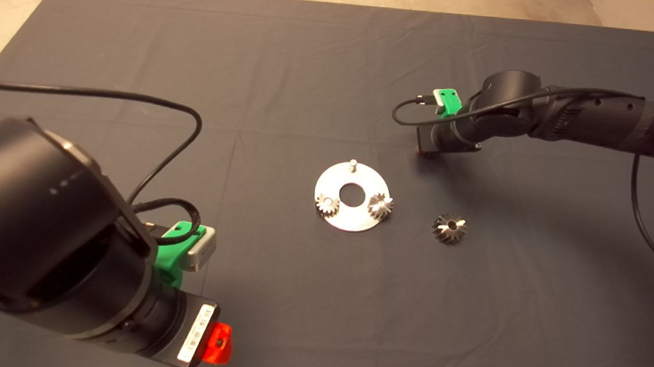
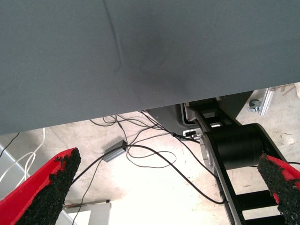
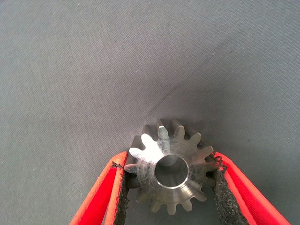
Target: Remove an incorrectly installed larger gear and replace it with the correct smaller gear
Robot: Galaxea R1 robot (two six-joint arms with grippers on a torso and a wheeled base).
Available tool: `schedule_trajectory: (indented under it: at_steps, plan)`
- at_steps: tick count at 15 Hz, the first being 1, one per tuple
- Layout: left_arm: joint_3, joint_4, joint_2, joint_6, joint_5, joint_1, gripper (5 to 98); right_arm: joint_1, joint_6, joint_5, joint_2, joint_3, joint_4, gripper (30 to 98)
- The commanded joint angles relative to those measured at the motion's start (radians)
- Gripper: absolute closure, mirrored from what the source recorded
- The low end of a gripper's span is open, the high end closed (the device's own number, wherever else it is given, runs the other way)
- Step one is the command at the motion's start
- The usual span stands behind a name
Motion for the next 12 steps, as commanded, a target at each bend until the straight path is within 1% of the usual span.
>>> schedule_trajectory:
  at_steps: [1, 2, 3, 4, 5, 8, 10, 12]
  plan:
    - [0.015, -0.02, 0.001, -0.004, 0.132, -0.007, 5.4, 0.055, -0.021, -0.014, 0.0, 0.069, -0.014, 87.5]
    - [0.015, -0.02, 0.001, -0.004, 0.132, -0.007, 5.4, 0.07, -0.022, -0.036, -0.002, 0.11, -0.005, 87.7]
    - [0.015, -0.02, 0.001, -0.004, 0.132, -0.007, 5.4, 0.076, -0.022, -0.069, 0.0, 0.148, 0.005, 87.8]
    - [0.015, -0.02, 0.001, -0.004, 0.132, -0.007, 5.4, 0.083, -0.021, -0.093, 0.006, 0.168, 0.01, 87.9]
    - [0.015, -0.02, 0.001, -0.004, 0.132, -0.007, 5.4, 0.086, -0.021, -0.11, 0.01, 0.189, 0.02, 88.0]
    - [0.015, -0.02, 0.001, -0.004, 0.132, -0.007, 5.4, 0.112, -0.021, -0.111, 0.017, 0.207, 0.081, 88.0]
    - [0.015, -0.02, 0.002, -0.004, 0.132, -0.007, 5.4, 0.13, -0.022, -0.113, 0.042, 0.207, 0.108, 88.1]
    - [0.015, -0.02, 0.002, -0.004, 0.132, -0.007, 5.4, 0.144, -0.024, -0.12, 0.068, 0.205, 0.125, 88.1]
